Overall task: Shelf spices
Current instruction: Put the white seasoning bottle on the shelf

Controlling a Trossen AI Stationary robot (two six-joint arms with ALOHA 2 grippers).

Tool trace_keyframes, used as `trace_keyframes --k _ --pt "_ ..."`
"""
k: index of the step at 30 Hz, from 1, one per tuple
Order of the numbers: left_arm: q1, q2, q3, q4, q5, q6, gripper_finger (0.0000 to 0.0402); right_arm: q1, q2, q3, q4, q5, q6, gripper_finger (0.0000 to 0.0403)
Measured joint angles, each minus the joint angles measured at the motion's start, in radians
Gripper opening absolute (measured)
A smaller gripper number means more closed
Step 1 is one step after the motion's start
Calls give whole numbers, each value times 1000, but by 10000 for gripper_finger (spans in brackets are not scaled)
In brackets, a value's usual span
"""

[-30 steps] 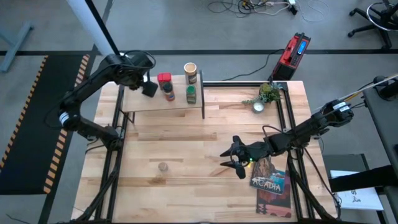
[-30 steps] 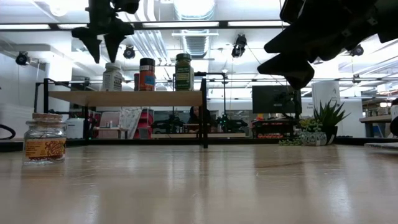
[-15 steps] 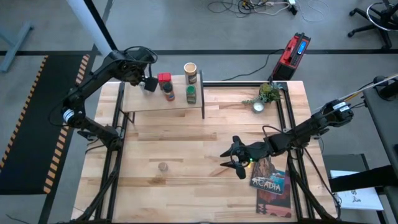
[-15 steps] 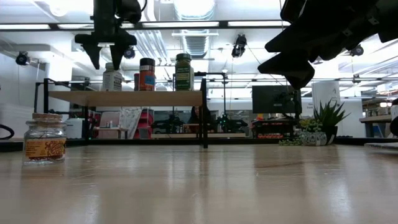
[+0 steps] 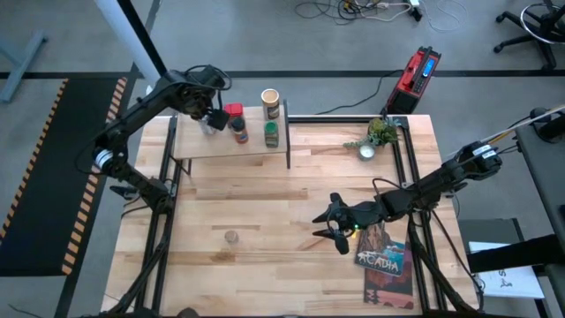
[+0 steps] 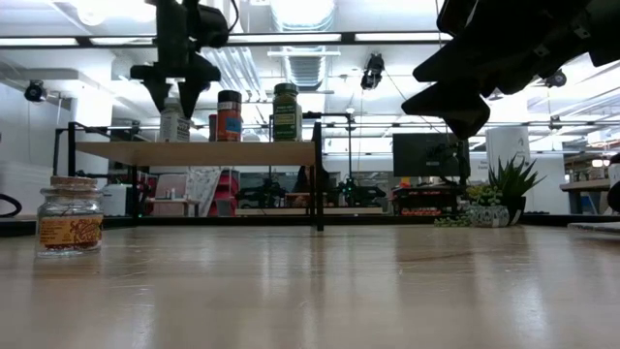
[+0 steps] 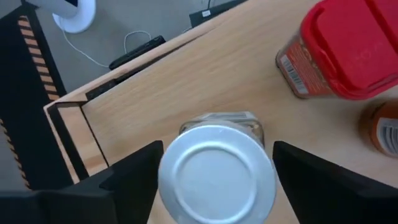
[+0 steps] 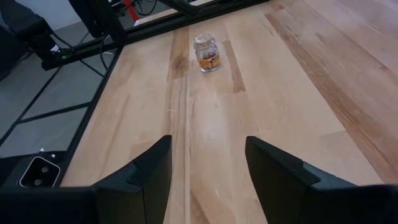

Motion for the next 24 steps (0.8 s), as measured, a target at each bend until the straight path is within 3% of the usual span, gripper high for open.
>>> trace_keyframes --k 15,24 --pt "0 6 0 -42 4 95 189 0 0 0 0 0 -1 181" --pt "0 6 0 -107 1 227 217 0 0 0 0 1 -1 181"
